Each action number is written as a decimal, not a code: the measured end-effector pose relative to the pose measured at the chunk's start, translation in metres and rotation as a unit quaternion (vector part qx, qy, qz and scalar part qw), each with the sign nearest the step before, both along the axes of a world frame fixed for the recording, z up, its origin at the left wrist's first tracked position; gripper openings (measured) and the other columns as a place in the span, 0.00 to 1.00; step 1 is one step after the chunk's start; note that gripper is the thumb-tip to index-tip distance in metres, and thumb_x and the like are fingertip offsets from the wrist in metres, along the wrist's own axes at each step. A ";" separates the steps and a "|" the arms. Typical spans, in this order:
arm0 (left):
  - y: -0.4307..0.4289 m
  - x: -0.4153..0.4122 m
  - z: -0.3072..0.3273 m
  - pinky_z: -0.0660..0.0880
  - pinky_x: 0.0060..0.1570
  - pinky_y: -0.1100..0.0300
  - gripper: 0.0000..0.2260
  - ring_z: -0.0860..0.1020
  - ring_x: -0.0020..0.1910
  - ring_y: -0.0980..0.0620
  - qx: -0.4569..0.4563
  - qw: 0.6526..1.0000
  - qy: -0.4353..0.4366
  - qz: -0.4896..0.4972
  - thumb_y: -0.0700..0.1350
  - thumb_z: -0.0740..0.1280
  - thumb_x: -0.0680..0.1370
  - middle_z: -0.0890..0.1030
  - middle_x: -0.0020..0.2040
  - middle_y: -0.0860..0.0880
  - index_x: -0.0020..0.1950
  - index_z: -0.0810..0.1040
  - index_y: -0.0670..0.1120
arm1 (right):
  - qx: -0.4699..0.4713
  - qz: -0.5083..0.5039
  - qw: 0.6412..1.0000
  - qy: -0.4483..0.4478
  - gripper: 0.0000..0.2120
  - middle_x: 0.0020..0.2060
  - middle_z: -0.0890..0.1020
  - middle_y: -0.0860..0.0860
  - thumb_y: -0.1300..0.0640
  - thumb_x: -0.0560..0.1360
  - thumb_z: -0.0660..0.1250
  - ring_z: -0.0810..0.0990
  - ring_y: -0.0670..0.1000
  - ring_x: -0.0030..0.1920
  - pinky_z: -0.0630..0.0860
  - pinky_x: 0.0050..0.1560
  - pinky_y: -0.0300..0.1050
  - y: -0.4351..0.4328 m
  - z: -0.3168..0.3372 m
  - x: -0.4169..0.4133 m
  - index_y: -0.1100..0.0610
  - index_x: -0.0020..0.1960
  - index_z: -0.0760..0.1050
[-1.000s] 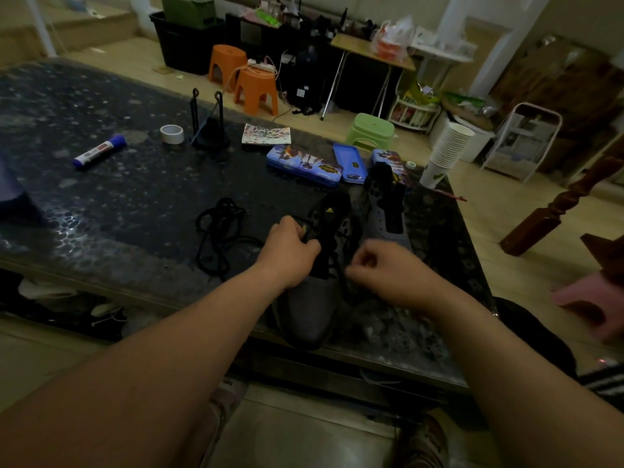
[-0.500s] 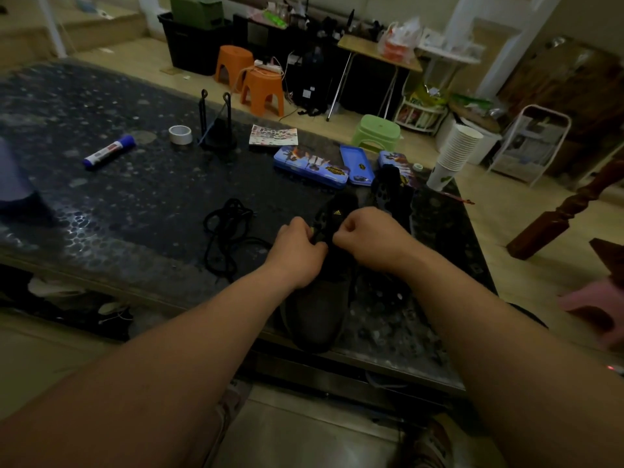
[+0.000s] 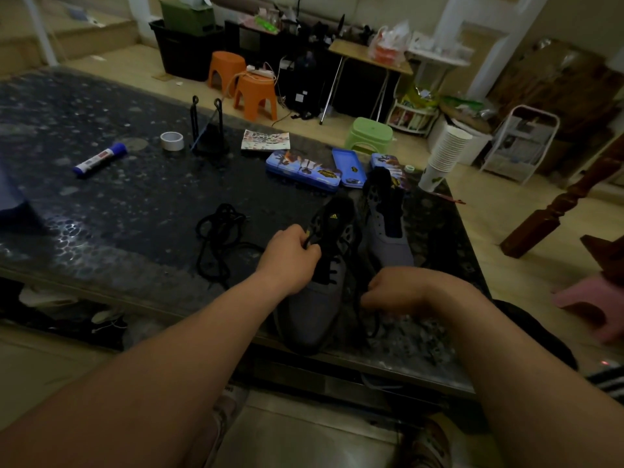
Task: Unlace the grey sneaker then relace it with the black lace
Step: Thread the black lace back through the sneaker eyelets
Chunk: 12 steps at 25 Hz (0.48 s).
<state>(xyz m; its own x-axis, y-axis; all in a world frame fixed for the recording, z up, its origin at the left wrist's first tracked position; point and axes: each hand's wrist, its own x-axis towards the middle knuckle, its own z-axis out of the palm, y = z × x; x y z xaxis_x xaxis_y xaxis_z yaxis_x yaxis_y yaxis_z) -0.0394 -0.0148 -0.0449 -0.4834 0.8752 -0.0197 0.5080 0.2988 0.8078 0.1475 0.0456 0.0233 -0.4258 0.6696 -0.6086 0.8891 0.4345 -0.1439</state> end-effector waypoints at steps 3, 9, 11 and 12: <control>0.001 -0.003 0.006 0.65 0.33 0.55 0.14 0.74 0.40 0.48 0.004 1.000 -0.020 -0.001 0.52 0.66 0.83 0.77 0.41 0.47 0.44 0.73 0.44 | 0.036 0.031 0.998 -0.029 0.13 0.39 0.80 0.51 0.50 0.80 0.64 0.77 0.51 0.40 0.72 0.41 0.46 0.006 0.006 0.000 0.56 0.40 0.77; 0.006 -0.005 0.008 0.67 0.37 0.54 0.16 0.77 0.40 0.46 0.000 1.000 -0.025 -0.015 0.53 0.63 0.84 0.77 0.37 0.47 0.40 0.73 0.46 | 0.196 -0.042 0.956 0.214 0.19 0.35 0.79 0.50 0.39 0.80 0.65 0.79 0.54 0.39 0.72 0.38 0.49 -0.004 -0.015 -0.036 0.52 0.40 0.73; 0.007 -0.005 0.008 0.66 0.37 0.54 0.16 0.76 0.40 0.46 0.004 0.999 -0.026 -0.018 0.51 0.63 0.84 0.77 0.37 0.47 0.38 0.72 0.46 | 0.231 -0.034 0.940 0.251 0.18 0.34 0.77 0.49 0.44 0.82 0.64 0.79 0.55 0.39 0.72 0.38 0.50 -0.004 -0.026 -0.041 0.54 0.39 0.72; 0.007 -0.004 0.009 0.67 0.37 0.53 0.16 0.76 0.40 0.46 0.007 0.999 -0.032 -0.017 0.50 0.63 0.84 0.77 0.37 0.47 0.38 0.72 0.46 | 0.218 -0.044 0.930 0.293 0.17 0.33 0.77 0.49 0.47 0.82 0.65 0.78 0.54 0.38 0.72 0.38 0.50 -0.003 -0.025 -0.039 0.55 0.39 0.72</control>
